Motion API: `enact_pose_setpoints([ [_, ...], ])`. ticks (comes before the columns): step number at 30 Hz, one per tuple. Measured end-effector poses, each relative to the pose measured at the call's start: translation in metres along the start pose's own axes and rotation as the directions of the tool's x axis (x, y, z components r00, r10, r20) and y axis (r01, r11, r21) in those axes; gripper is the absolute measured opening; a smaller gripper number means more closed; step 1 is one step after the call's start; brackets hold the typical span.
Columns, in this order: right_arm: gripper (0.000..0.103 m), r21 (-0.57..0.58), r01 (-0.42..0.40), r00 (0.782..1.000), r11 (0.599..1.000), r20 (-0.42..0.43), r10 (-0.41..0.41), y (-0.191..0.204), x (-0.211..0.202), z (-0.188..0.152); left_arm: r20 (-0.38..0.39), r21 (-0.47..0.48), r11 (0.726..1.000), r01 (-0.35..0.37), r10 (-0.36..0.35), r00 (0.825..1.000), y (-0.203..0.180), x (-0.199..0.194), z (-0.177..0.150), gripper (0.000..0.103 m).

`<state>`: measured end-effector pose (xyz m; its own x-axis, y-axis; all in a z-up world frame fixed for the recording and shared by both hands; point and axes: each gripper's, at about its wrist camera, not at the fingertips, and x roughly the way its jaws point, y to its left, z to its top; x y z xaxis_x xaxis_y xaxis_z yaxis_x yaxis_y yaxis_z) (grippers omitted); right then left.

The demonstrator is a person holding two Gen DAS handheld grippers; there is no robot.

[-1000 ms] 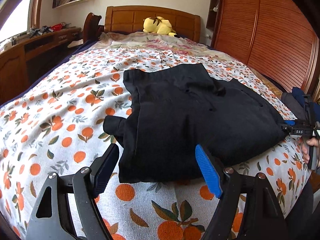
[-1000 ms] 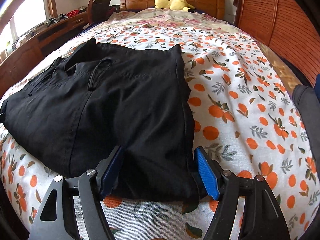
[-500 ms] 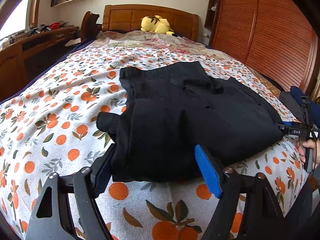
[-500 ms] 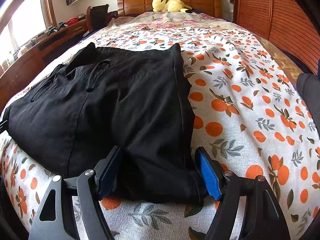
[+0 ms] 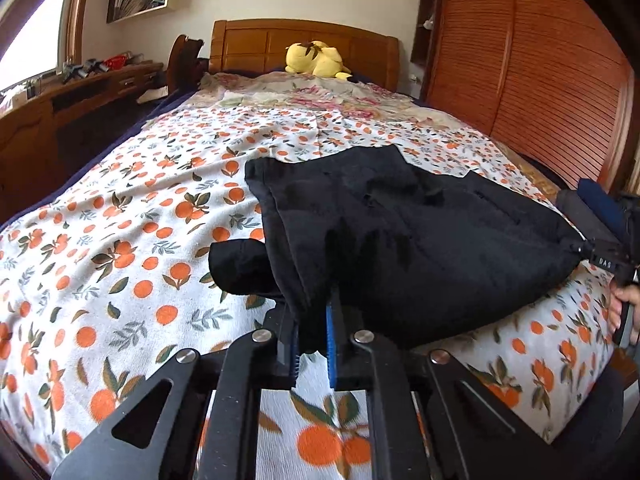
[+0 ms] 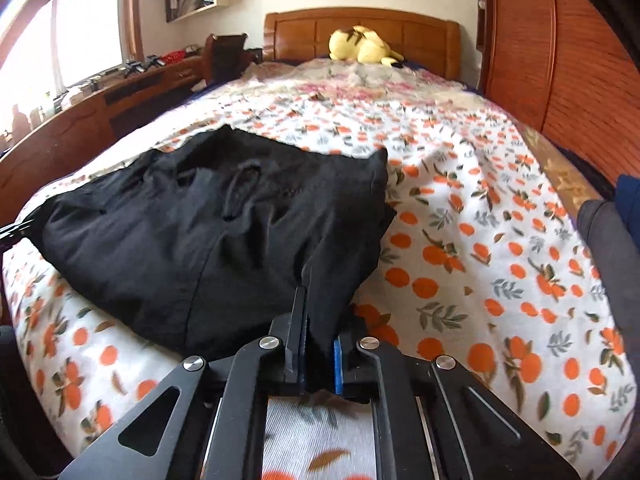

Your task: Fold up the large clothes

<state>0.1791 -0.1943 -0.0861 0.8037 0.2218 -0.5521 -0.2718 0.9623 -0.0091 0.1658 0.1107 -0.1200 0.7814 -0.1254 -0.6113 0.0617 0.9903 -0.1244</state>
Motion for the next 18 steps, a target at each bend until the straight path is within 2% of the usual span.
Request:
enact_pose_setpoints([
  [7,0.008,-0.03,-0.015,1.0,0.999,0.02,0.016,-0.002,-0.064,-0.032,0.008,0.017,0.999,0.038,-0.038,0.999,-0.011,-0.047,-0.03,0.01],
  [12,0.01,-0.043,-0.005,1.0,0.999,-0.002,0.005,0.001,-0.088,-0.043,0.005,-0.003,0.999,0.045,-0.045,0.999,-0.008,-0.057,-0.046,0.01],
  [15,0.022,-0.048,0.05,0.999,0.998,-0.003,-0.05,-0.001,-0.088,-0.03,-0.006,-0.007,0.999,0.047,-0.047,0.999,-0.006,-0.053,-0.048,0.01],
  [18,0.041,-0.039,0.055,0.998,0.998,0.016,-0.054,-0.001,-0.084,-0.012,0.0,-0.003,0.999,0.039,-0.039,0.999,-0.006,-0.051,-0.048,0.01],
])
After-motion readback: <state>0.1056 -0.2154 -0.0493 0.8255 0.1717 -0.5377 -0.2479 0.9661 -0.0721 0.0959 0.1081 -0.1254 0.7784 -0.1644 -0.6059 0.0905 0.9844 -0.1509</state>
